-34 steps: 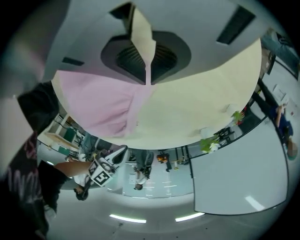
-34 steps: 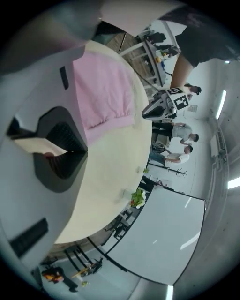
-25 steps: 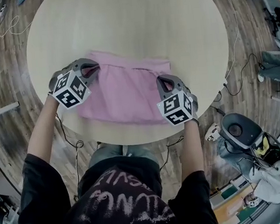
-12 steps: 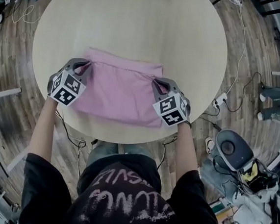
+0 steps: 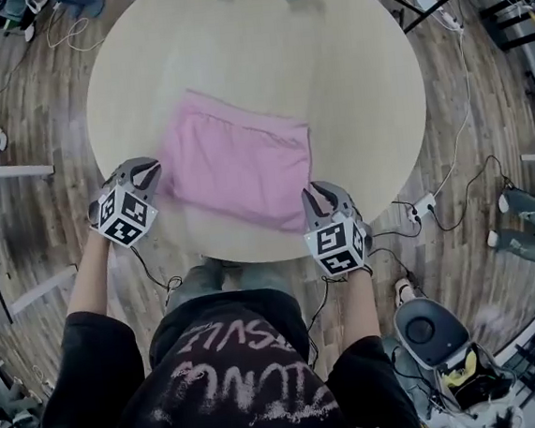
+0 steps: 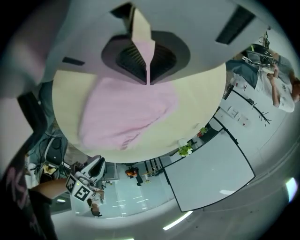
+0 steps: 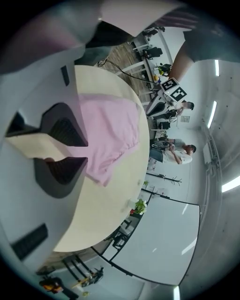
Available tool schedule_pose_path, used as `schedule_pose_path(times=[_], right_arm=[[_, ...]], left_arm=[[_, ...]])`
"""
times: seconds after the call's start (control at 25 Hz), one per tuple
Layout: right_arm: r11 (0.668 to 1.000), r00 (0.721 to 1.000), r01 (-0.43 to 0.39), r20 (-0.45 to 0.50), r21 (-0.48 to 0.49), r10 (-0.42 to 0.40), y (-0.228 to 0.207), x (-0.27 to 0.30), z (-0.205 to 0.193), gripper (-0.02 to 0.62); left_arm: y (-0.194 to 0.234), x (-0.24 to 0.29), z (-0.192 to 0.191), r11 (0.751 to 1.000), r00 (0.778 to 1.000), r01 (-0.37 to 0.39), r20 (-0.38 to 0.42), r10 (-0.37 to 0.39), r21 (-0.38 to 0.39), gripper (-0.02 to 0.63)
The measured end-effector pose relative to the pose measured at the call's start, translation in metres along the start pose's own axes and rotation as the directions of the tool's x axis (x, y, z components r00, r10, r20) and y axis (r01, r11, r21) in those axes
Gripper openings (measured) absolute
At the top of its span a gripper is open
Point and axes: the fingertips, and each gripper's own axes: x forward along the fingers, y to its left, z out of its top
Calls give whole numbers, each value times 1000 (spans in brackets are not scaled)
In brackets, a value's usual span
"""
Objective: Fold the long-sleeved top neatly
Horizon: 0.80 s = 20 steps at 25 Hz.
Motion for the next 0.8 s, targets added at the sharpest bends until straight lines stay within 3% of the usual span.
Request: schedule_pose_path(times=[0.12,0.24,0.32,0.6,0.8], right_arm=[[1000,1000,2,-15,9,-2,24,-4,-5,120],[1000,999,4,-44,-17,-5,71,-15,-11,228],[998,997,29,-65,-48,-32,96,-21,-15,253],[977,979,167,-98,-132,-180,118,-13,-19,265],[982,974,170,-134,-86,-181,118,1,-22,263]], left_arm=[[-12,-5,-13,1000,1000,6,11,-6,25,34],[-33,-24,-42,996,1000,3,19,-5,84,68],[-46,-33,-63,989,1000,10,14,-12,145,168],[-49,-21,-75,943,997,-69,42,58,326,224],[-47,-7,-62,904,997,-80,35,71,420,227]])
